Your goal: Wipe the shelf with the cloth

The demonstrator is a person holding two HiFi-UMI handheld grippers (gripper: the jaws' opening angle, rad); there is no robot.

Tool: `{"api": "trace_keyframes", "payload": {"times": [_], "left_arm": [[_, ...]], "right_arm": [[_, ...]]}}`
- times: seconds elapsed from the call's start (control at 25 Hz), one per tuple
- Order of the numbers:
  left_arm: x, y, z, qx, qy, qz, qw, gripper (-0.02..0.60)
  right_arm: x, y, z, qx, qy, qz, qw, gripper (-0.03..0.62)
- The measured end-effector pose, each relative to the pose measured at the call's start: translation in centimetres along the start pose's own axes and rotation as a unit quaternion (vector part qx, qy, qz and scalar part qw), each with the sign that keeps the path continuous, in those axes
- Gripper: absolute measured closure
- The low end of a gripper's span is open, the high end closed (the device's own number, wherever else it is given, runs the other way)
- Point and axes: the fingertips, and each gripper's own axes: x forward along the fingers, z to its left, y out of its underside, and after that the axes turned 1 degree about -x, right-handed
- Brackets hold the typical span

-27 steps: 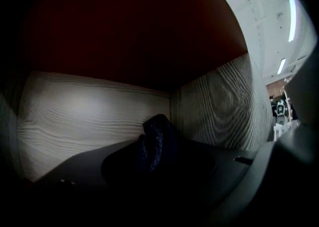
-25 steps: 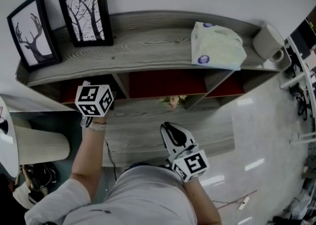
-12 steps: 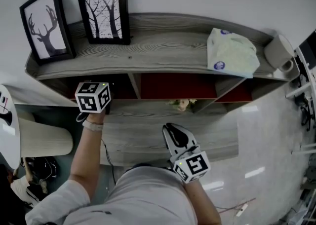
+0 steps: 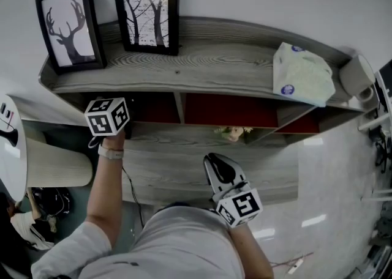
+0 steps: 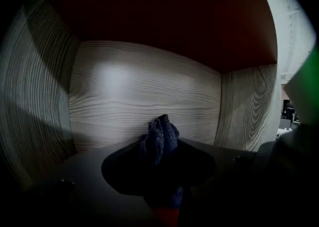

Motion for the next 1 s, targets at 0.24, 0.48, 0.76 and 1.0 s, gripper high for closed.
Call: {"api": "trace_keyframes", "payload": {"times": [0.24,0.48,0.76,1.0], "left_arm": [[-1.8,0.0,5.0,-0.014,-0.062,-0.006,0.9980,0.416],[-3.2,-0.1,7.4,-0.020,-0.088,-0.019,0.9957,0.419],[-3.3,-0.2,6.1,-0.022,-0.069,-0.028,0.9970,0.419],[-2.8,-2.3,-0.6,-0.026,0.024,-0.059,0.9976,0.419]], "right_arm": [[0.9,0.2,0.5,0.000,-0.013,0.003,1.000,0.551],[1.4,0.3,1.0,-0.002,-0.023,0.006,1.000,0.551],[1.1,0.3,1.0,-0.003,-0.021,0.007,1.000,0.551],[0.0,0.3,0.6,0.002,-0.007,0.003,1.000,0.551]]}}
